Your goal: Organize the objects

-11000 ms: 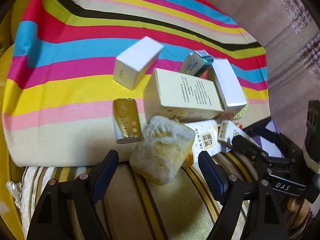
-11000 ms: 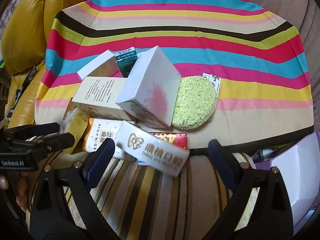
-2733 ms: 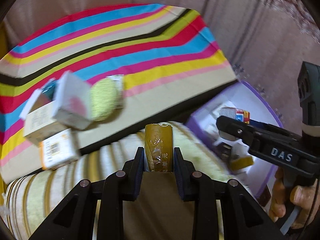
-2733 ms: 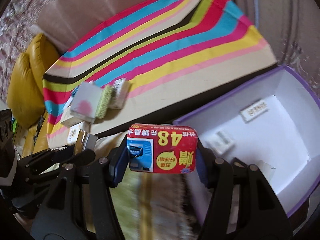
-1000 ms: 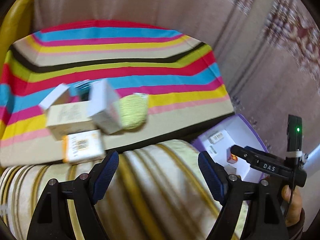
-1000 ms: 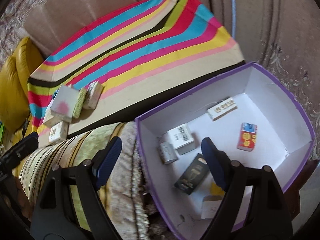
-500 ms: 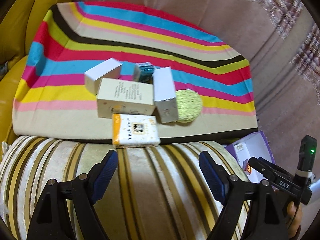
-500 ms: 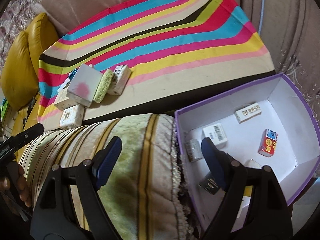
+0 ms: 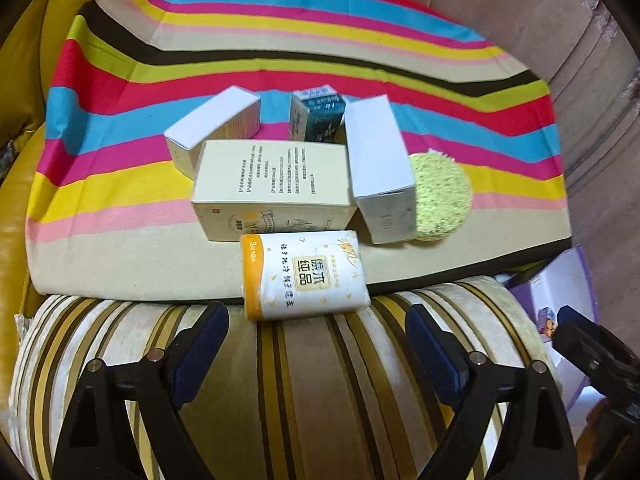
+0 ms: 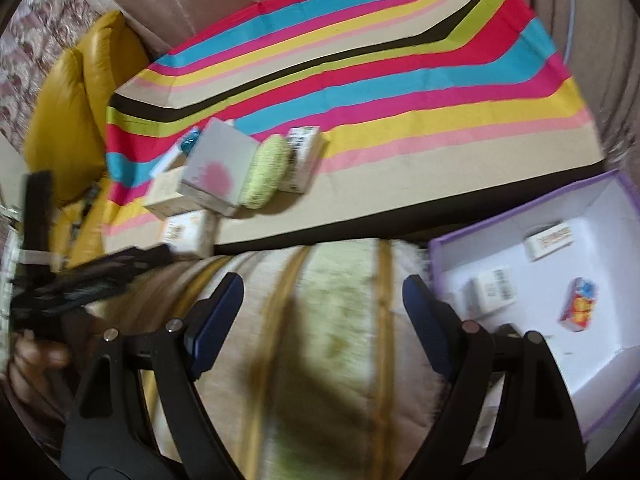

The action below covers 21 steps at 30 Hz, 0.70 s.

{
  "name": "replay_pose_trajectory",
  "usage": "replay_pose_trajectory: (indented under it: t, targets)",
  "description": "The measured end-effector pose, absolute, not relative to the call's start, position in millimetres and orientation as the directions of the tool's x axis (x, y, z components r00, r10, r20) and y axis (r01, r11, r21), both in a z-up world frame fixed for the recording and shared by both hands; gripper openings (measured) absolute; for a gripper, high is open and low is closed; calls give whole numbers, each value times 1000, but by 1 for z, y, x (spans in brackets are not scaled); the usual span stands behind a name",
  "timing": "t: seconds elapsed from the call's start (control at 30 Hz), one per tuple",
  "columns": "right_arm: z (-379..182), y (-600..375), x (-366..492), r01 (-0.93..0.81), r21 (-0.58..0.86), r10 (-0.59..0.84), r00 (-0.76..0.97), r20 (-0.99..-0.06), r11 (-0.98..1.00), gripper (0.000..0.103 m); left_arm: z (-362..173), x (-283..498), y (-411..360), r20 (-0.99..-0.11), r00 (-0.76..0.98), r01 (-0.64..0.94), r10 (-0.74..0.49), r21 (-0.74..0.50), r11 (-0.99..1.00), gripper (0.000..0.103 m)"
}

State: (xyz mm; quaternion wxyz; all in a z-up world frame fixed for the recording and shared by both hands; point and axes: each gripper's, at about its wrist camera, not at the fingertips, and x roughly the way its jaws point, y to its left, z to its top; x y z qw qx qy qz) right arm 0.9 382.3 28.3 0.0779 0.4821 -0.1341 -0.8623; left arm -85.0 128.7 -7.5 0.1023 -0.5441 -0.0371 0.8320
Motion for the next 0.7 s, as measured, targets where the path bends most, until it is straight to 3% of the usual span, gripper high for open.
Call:
replay_pose_trajectory:
  t: [0.17, 0.4, 0.53, 0.7]
  targets:
    - [19, 372, -22, 14, 500, -450, -459, -766, -866, 84, -20, -98, 131, -915, -364, -107, 174, -144, -984, 91]
    - [-2, 352, -57, -21, 660, -608, -368, -703, -751, 85, -28, -108, 132, -918, -366, -120, 151, -114, -986, 91]
    - [-13, 345, -75, -76, 728, -668, -342, -661, -681, 87, -36, -111, 131, -920, -354, -133, 167, -128, -983, 78]
    - [-17, 338, -89, -111, 754, -682, -356, -638, -647, 93, -36, -106, 124, -905, -379, -131, 191, -152, -980, 77]
